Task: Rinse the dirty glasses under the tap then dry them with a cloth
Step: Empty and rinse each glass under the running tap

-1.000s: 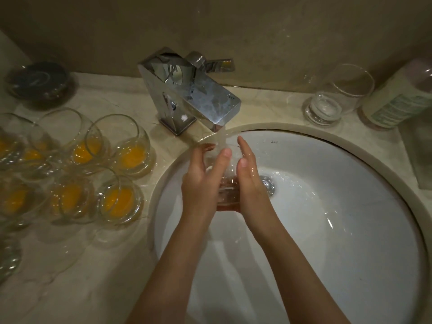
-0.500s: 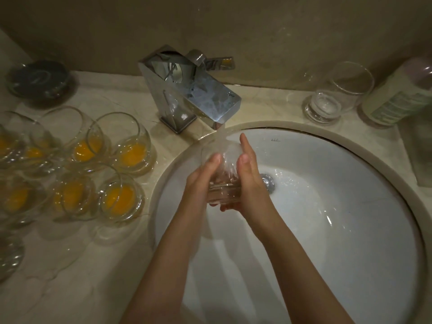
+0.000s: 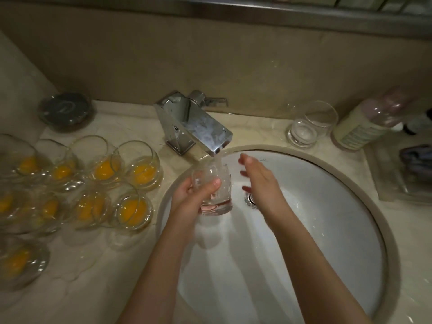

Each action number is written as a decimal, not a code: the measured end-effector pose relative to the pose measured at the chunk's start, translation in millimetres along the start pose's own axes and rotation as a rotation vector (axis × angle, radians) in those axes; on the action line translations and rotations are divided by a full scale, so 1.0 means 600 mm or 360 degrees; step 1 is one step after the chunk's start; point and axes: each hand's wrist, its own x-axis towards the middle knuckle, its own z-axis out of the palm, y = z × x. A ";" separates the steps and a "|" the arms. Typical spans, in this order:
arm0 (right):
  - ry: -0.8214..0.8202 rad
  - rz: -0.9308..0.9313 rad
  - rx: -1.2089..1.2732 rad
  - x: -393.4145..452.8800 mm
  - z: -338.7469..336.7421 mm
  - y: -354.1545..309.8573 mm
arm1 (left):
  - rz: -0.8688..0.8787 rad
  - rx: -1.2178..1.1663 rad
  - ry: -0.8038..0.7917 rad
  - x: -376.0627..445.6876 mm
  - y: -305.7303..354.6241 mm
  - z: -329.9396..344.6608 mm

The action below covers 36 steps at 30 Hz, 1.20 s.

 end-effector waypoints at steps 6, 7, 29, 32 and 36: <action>-0.0027 -0.0048 0.0288 0.054 -0.001 -0.114 | 0.0040 0.0088 -0.0086 -0.007 0.018 0.000; -0.0042 -0.0043 0.0299 0.064 0.003 -0.131 | 0.0032 0.0107 -0.0093 -0.006 0.019 -0.001; -0.0134 0.0157 0.0143 -0.038 -0.033 -0.003 | -0.0074 0.0179 -0.0151 -0.005 -0.002 0.031; -0.0138 0.0280 0.0263 -0.044 -0.034 0.022 | -0.0246 0.0298 -0.0250 -0.006 0.004 0.043; -0.0105 0.0666 0.0144 -0.037 -0.052 0.026 | -0.0706 0.0573 -0.0408 -0.003 0.011 0.051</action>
